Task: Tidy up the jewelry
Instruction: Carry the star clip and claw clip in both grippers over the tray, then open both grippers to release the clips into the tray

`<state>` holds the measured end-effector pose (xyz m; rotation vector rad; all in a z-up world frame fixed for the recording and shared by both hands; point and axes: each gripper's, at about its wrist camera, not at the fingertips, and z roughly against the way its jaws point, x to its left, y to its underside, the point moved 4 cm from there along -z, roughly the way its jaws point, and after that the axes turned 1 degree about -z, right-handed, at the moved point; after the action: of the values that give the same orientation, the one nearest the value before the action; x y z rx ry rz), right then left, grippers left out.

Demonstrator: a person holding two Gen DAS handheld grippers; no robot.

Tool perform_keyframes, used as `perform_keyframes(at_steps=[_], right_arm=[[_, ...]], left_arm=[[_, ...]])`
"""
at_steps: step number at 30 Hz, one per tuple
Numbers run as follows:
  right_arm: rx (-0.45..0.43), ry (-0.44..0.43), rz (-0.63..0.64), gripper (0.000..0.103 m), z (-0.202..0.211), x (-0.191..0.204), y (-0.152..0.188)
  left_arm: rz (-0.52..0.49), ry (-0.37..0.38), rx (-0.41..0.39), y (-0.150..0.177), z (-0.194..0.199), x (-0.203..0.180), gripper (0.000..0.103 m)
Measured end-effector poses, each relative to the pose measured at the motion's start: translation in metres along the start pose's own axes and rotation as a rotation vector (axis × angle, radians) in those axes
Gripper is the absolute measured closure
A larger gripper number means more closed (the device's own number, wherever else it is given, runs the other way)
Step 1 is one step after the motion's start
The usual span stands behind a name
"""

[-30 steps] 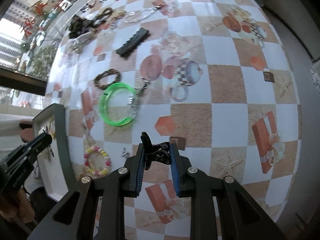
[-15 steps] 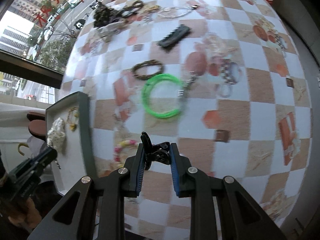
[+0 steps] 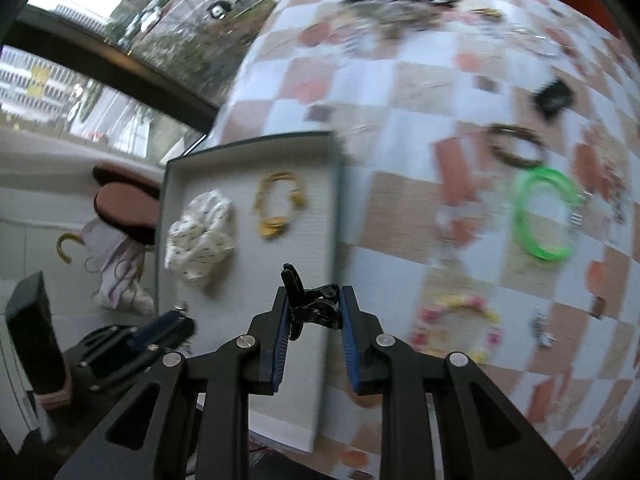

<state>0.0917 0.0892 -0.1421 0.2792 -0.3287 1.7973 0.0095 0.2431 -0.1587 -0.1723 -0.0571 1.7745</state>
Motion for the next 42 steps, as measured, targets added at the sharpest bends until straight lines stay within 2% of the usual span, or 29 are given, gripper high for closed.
perform_keyframes(at_steps=[5,11,17,28,29,34,42], right_arm=[[0.075,-0.010,-0.008,0.077,-0.037,0.020,-0.006],[0.138,0.041,-0.021,0.077,-0.071,0.019,-0.011],[0.094,0.086,-0.024,0.077,-0.072,0.014,-0.030],[0.092,0.099,-0.007,0.077,-0.070,0.015,-0.036],[0.093,0.098,-0.007,0.076,-0.078,0.025,-0.036],[0.084,0.084,-0.005,0.064,-0.071,0.020,-0.039],[0.038,0.041,-0.015,0.055,-0.049,0.024,-0.046]], left_arm=[[0.009,-0.031,0.014,-0.005,-0.021,0.009,0.082],[0.011,-0.052,0.010,-0.020,-0.036,0.012,0.082],[0.003,-0.079,-0.008,-0.032,-0.042,0.012,0.082],[-0.021,-0.120,0.002,-0.033,-0.038,0.001,0.081],[-0.020,-0.122,0.005,-0.033,-0.038,0.001,0.081],[-0.020,-0.133,0.012,-0.034,-0.036,-0.001,0.081],[-0.037,-0.133,0.003,-0.032,-0.026,-0.008,0.081]])
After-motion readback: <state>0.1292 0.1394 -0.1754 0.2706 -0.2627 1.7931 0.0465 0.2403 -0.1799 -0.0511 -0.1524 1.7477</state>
